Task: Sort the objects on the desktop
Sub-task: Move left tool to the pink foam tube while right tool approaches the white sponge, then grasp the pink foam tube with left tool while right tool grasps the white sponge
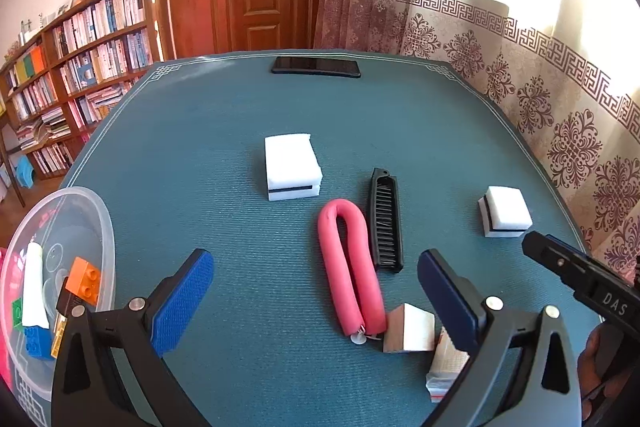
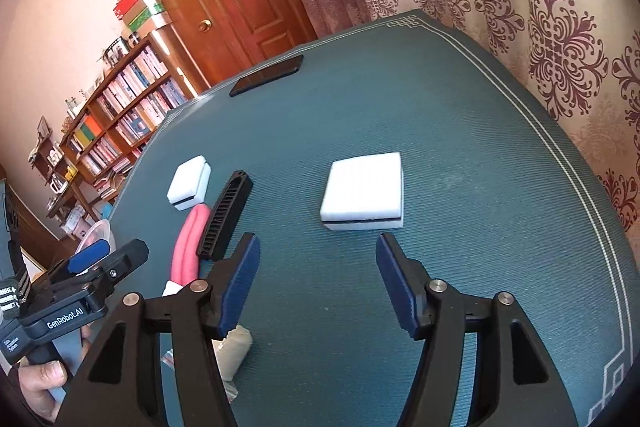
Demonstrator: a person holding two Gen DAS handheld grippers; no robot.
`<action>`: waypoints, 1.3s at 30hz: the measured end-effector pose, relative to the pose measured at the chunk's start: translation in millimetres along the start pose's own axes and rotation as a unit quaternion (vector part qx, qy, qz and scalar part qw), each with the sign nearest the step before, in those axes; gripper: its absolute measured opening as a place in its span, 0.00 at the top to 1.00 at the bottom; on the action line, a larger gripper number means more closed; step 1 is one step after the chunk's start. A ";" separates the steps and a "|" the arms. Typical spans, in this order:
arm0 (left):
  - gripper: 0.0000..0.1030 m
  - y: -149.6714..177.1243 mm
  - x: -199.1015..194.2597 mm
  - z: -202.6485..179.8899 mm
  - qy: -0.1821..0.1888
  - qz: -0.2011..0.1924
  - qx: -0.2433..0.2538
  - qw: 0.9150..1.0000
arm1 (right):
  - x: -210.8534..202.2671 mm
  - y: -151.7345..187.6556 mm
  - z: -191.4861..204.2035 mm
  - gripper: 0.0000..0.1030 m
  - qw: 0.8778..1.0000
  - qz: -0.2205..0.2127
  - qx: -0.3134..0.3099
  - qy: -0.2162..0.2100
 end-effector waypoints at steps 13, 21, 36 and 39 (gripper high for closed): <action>0.01 0.5 41.6 -6.9 -0.013 0.042 0.014 0.999 | 1.0 0.0 -4.6 0.38 1.000 0.005 0.000 0.007; 0.01 2.5 47.9 -3.0 -0.003 0.049 0.016 0.999 | 4.9 -0.1 -5.9 0.38 1.000 0.012 0.002 0.008; 0.01 1.8 56.1 7.8 -0.032 0.054 0.023 0.998 | 10.7 0.6 -7.4 0.38 1.000 0.020 0.005 0.011; 0.01 -1.8 59.9 7.3 -0.036 0.053 0.029 0.998 | 10.8 0.1 -8.5 0.38 1.000 0.018 0.008 0.012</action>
Point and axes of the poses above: each gripper's, at about its wrist camera, not at the fingertips, and x roughly the way its jaws point, z to its left, y to its underside, the point moved 3 cm from there along x, roughly the way its jaws point, and after that the axes turned 11 degrees about z, right-handed, at the moved point
